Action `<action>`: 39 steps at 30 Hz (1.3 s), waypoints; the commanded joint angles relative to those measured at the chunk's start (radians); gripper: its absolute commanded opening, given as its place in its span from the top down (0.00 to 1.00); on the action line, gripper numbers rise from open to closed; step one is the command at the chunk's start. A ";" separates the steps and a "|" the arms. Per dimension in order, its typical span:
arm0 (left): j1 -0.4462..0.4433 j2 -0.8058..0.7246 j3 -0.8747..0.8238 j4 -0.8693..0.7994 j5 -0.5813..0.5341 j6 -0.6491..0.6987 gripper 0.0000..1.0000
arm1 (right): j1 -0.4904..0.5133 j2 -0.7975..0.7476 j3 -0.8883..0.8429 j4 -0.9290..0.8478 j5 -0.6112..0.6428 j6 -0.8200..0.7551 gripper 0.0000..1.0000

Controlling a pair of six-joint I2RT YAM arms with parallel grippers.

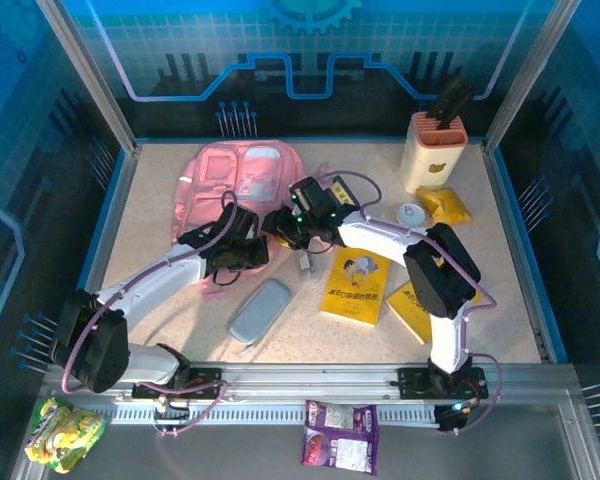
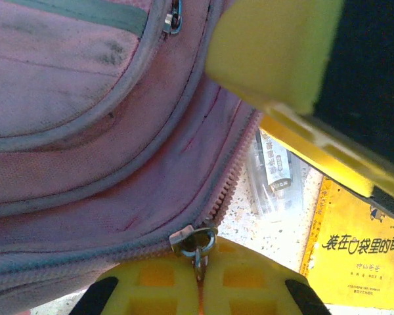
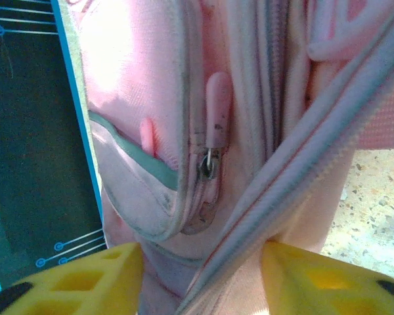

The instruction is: Pack the student bag

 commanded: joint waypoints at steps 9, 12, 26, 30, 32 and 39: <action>-0.010 -0.075 -0.001 0.005 -0.005 0.029 1.00 | 0.026 0.035 0.037 0.015 0.140 -0.151 0.96; -0.011 -0.088 -0.003 -0.040 -0.022 0.034 1.00 | 0.021 0.011 0.046 0.006 0.158 -0.206 1.00; 0.033 -0.220 -0.092 -0.263 -0.113 0.028 1.00 | -0.149 0.076 0.236 -0.174 -0.021 -0.447 1.00; 0.037 -0.229 -0.098 -0.244 -0.066 0.022 1.00 | -0.189 0.164 0.360 -0.252 -0.058 -0.490 1.00; 0.037 -0.210 -0.087 -0.213 -0.010 0.010 1.00 | -0.193 0.205 0.417 -0.283 -0.051 -0.521 1.00; -0.006 -0.080 -0.010 -0.041 0.057 -0.051 1.00 | -0.189 0.276 0.568 -0.394 -0.045 -0.572 0.88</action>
